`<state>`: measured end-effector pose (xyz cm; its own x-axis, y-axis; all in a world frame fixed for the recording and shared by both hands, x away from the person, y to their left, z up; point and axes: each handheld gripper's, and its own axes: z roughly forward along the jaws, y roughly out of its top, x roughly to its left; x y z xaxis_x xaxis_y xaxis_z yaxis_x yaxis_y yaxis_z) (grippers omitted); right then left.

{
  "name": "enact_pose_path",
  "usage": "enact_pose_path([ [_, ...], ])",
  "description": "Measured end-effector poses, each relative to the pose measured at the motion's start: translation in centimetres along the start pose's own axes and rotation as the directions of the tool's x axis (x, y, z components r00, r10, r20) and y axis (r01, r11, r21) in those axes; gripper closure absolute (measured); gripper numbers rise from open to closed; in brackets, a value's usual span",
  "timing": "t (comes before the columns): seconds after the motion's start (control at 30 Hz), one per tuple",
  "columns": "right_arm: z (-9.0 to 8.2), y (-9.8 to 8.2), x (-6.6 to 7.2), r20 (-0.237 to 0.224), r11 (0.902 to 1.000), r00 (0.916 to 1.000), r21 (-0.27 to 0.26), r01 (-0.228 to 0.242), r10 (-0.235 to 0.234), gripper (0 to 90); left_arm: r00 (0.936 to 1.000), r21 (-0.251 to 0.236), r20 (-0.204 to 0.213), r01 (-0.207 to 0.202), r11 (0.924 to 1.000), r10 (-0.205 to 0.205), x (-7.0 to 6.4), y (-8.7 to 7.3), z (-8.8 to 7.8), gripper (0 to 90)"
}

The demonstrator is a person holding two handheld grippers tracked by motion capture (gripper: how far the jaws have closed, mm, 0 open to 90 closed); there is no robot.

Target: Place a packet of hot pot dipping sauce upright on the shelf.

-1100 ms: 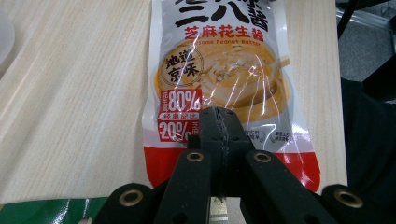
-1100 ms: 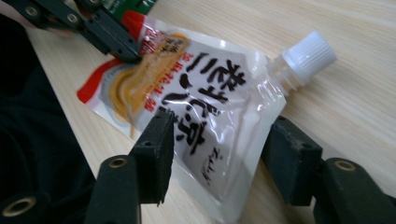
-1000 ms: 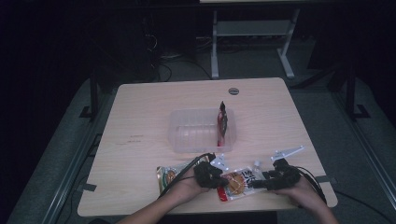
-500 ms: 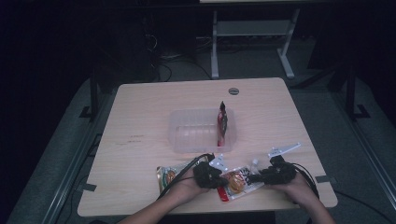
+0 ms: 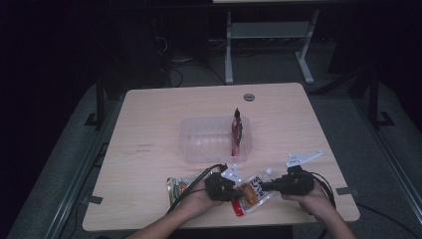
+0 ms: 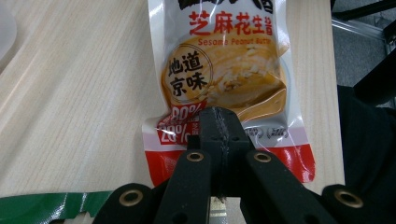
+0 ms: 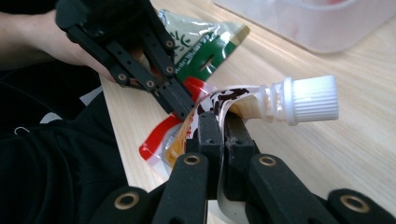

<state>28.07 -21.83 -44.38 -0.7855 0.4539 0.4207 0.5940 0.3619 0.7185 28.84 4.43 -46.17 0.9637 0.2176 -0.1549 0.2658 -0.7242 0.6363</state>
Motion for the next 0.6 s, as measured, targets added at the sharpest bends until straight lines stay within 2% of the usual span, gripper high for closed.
enact_pose_path([
  [0.1,0.1,0.2,0.4,-0.004,0.9998,0.9998,-0.008,0.020,-0.020,88.4,1.0000,0.002,0.004,-0.002,1.0000,0.002,0.0,0.0,0.0,90.0],
  [0.33,0.1,0.4,0.8,0.000,0.9994,0.9995,-0.018,0.030,-0.030,88.7,0.9999,-0.006,0.012,0.000,1.0000,0.000,0.1,-0.1,-0.1,89.9],
  [0.4,0.0,0.4,0.8,0.004,0.9990,0.9992,-0.023,0.040,-0.040,88.9,0.9995,-0.019,0.031,0.008,0.9998,-0.007,0.3,-0.2,-0.3,89.7],
  [0.43,0.0,0.4,0.8,0.006,0.9989,0.9992,-0.025,0.039,-0.038,88.9,0.9990,-0.023,0.043,0.013,0.9997,-0.012,0.4,-0.2,-0.4,86.2],
  [0.6,-0.5,0.6,1.2,0.008,0.9976,0.9992,-0.057,0.040,-0.039,89.0,0.9988,-0.032,0.043,0.023,0.9992,-0.022,0.6,-0.2,-1.5,78.3],
])
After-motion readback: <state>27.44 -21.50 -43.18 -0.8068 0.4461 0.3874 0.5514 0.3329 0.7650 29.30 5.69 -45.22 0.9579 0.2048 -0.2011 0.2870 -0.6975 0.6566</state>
